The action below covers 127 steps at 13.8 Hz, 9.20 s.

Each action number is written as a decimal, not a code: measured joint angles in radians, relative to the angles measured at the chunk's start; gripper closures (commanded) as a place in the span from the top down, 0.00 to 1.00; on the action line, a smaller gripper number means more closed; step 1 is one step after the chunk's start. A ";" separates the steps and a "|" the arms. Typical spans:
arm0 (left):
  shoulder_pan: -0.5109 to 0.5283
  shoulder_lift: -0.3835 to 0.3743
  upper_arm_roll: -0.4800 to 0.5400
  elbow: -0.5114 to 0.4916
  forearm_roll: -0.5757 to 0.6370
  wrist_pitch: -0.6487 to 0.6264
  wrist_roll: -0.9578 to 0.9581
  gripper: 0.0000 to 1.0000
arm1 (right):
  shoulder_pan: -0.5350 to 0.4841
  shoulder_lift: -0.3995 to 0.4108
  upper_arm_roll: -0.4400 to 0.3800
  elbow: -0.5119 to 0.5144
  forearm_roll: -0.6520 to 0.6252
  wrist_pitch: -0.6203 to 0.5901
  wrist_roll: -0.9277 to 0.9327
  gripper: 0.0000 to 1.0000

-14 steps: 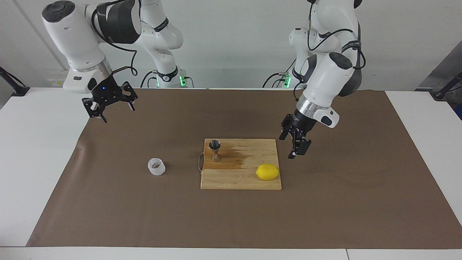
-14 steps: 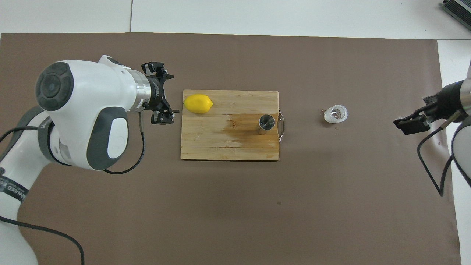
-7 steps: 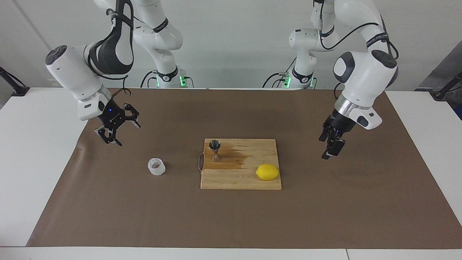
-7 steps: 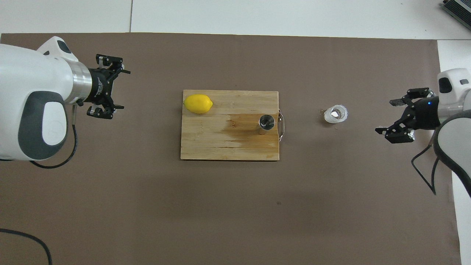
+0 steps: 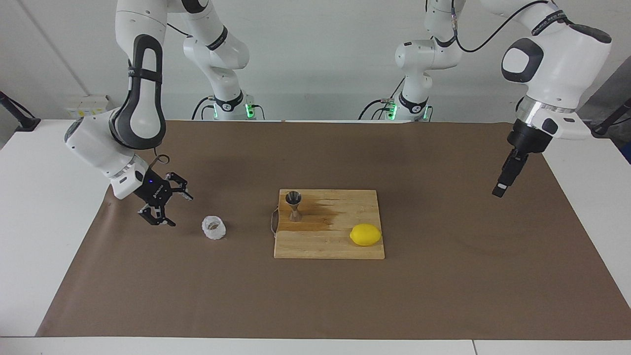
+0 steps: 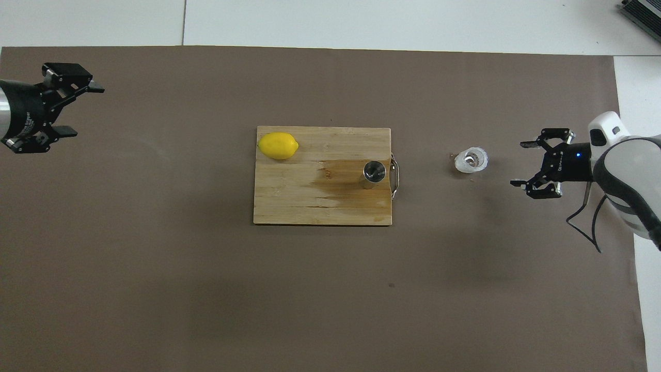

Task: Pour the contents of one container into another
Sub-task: 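Close the right gripper around the small white cup, then lift the white cup with the right gripper over the silver cup, then tilt the white cup with the right gripper above the silver cup, then turn the white cup upright and carry it back to its spot, then lower the white cup onto the table and open the right gripper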

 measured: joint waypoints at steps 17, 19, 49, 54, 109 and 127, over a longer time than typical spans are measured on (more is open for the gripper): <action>-0.016 -0.025 -0.047 0.075 0.153 -0.420 0.608 1.00 | 0.063 0.172 0.045 0.061 0.235 0.049 -0.211 0.95; -0.014 -0.025 -0.043 0.075 0.153 -0.420 0.608 1.00 | 0.063 0.175 0.041 0.060 0.235 0.054 -0.211 0.95; -0.011 -0.026 -0.034 0.074 0.153 -0.418 0.608 1.00 | 0.481 -0.063 0.048 0.153 -0.667 0.005 0.964 0.37; -0.011 -0.026 -0.034 0.074 0.153 -0.418 0.608 1.00 | 0.539 -0.063 0.048 0.166 -0.840 0.008 1.058 0.37; -0.011 -0.026 -0.034 0.074 0.153 -0.418 0.608 1.00 | 0.320 -0.097 0.040 -0.007 -0.448 0.176 0.574 0.38; -0.011 -0.026 -0.034 0.074 0.153 -0.418 0.608 1.00 | 0.147 0.041 0.040 -0.104 -0.001 0.325 -0.040 1.00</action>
